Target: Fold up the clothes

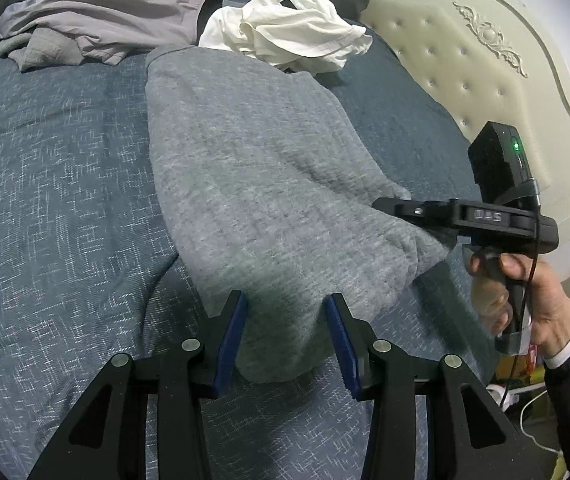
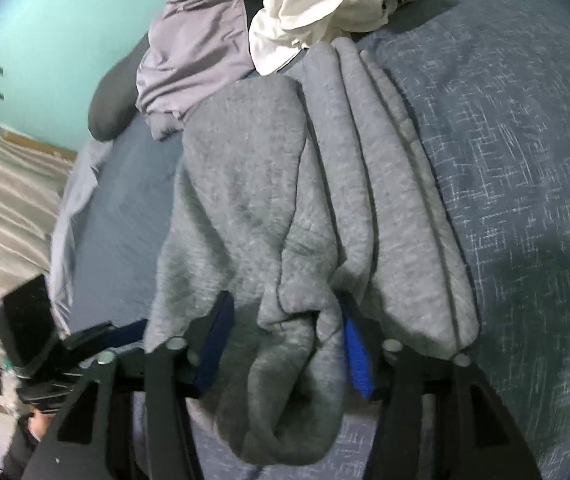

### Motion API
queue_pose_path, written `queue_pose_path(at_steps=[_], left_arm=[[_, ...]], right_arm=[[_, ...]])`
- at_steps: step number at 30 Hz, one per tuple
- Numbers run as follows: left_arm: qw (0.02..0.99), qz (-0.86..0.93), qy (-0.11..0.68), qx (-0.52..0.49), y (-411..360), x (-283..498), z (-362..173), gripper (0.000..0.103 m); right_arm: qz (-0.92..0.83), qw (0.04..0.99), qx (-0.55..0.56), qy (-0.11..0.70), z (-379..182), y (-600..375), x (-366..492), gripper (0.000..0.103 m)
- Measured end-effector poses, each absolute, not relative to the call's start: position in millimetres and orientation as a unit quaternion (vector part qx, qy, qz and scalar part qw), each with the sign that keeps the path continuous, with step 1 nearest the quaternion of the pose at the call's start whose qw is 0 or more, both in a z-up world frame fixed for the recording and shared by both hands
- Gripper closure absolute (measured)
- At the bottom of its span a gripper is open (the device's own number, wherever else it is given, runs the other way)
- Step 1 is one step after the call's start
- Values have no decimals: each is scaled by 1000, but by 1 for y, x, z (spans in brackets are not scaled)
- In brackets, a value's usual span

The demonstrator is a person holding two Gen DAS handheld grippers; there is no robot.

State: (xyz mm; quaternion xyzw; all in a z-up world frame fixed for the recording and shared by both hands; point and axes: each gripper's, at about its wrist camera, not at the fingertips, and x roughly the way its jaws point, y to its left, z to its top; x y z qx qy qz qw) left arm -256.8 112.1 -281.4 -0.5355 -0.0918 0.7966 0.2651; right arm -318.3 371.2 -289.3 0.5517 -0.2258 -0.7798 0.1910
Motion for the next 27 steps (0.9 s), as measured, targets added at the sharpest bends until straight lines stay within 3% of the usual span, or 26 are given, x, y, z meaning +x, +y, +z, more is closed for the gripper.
queue_pose_path(at_steps=[3, 6, 14, 21, 27], left_arm=[[268, 796, -86, -536, 116, -256, -280, 58], [274, 795, -74, -535, 124, -256, -278, 58], [292, 788, -46, -540, 155, -254, -276, 58], [295, 787, -62, -539, 152, -254, -272, 58], [277, 801, -79, -525, 136, -260, -266, 58]], right_arm=[[-792, 182, 535, -231, -285, 380, -318, 89], [-811, 187, 504, -231, -267, 389, -314, 92], [-854, 198, 436, -203, -212, 402, -306, 93], [-814, 153, 513, -226, -289, 428, -303, 93], [-803, 163, 509, -264, -295, 437, -299, 87]])
